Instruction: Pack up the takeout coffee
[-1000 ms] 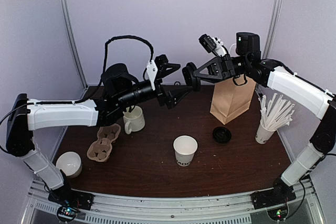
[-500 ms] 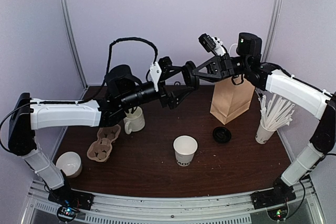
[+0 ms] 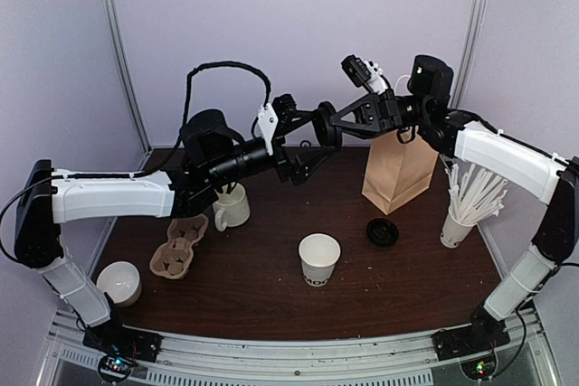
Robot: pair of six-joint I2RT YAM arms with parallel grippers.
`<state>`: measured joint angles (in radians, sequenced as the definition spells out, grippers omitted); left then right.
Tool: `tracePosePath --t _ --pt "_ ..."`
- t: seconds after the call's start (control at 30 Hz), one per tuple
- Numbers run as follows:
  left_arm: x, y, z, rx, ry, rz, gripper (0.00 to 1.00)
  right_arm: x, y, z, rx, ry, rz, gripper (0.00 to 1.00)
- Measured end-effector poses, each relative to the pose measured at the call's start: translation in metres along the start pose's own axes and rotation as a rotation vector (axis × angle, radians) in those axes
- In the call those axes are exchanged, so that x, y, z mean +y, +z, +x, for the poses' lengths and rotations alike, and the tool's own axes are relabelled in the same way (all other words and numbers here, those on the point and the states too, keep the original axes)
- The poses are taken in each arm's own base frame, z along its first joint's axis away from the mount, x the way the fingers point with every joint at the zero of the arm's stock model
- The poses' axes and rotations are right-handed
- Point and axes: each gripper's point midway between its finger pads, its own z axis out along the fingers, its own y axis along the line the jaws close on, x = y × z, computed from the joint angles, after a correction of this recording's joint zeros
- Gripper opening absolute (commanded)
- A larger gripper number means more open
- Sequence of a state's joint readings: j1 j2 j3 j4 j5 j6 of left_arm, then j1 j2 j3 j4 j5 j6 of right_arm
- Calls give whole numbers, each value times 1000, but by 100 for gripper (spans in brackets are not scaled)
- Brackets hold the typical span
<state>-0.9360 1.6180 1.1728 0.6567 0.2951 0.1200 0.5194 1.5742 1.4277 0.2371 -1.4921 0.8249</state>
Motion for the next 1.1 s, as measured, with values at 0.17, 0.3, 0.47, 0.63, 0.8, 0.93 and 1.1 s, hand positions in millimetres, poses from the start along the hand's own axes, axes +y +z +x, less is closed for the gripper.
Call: tracePosePath --t 0.17,0.3,0.47,0.63,0.8,0.93,1.1 --pt "0 1 -1 -2 -5 5 78 -1 0 0 0 5 0 11" --pt "0 3 -1 -1 -6 8 77 0 0 0 -1 3 -1 17" --pt "2 3 4 18 -12 -6 76 -3 -3 -1 -6 3 5 53" --pt "3 -2 22 121 -38 -21 75 -36 -50 -11 -95 -12 173 68" --pt "1 -15 31 282 -82 -10 72 -90 -105 -7 -112 -104 623 68" --pt "-2 -25 29 430 -135 28 71 -105 -125 26 10 -162 869 68" --pt "-17 -45 39 612 -188 88 72 -125 -155 66 155 -177 1068 70"
